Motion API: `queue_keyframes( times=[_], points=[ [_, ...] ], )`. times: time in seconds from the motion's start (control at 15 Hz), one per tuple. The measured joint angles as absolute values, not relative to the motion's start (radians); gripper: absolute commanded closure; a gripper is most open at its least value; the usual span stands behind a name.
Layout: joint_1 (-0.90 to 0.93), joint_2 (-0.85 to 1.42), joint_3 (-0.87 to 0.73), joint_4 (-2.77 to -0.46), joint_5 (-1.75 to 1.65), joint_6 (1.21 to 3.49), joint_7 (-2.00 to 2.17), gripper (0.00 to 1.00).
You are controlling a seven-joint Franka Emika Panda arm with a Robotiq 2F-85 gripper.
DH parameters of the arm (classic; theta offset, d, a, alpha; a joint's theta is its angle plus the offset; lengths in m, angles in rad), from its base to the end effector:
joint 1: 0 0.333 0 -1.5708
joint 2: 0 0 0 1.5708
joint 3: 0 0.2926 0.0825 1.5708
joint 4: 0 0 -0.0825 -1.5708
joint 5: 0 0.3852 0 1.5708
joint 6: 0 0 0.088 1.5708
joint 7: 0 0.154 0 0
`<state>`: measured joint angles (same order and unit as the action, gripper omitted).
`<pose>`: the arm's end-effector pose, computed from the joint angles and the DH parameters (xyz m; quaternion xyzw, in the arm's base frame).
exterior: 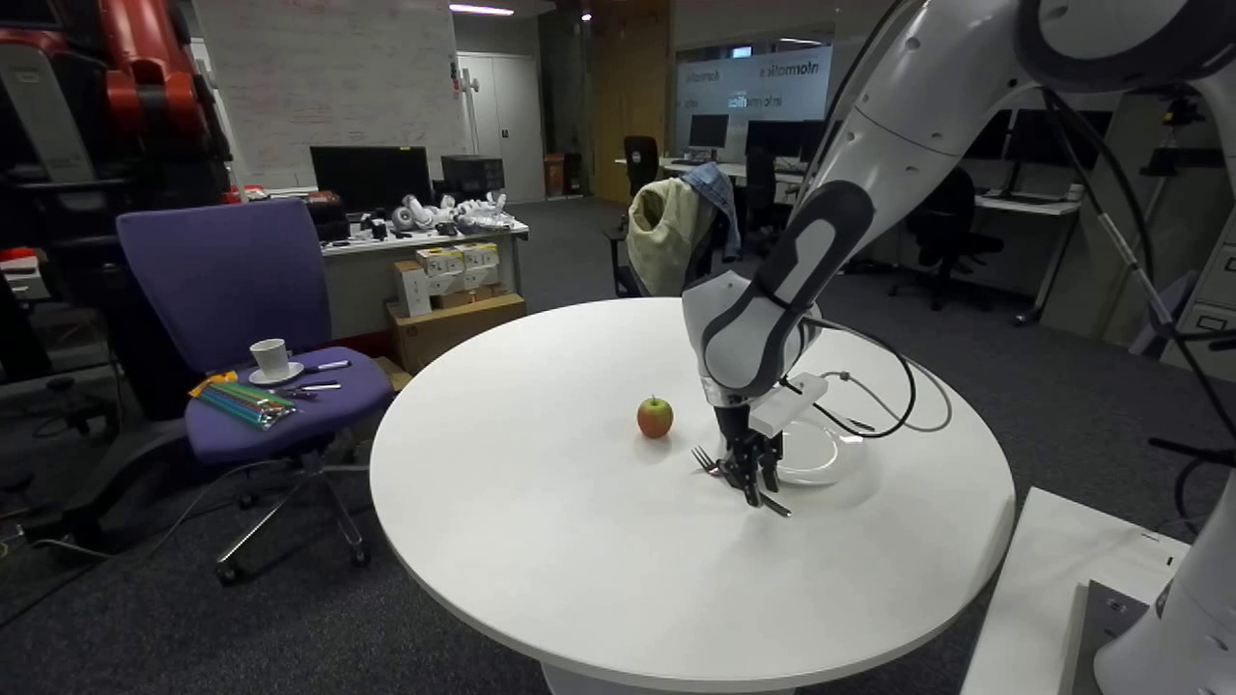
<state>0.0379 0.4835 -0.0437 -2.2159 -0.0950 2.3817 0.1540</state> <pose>0.4842 -0.0098 0.0675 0.9860 -0.0388 -0.1549 0.0489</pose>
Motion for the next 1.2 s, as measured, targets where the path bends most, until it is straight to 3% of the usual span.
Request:
queue_keyframes(
  times=[0.33,0.67,1.2],
  points=[
    [0.038,0.488,-0.044,-2.216,-0.095,2.382,0.154,0.55],
    [0.038,0.489,-0.047,-2.216,-0.095,2.382,0.154,0.44],
    [0.038,0.494,-0.049,-2.220,-0.095,2.382,0.154,0.48]
  ],
)
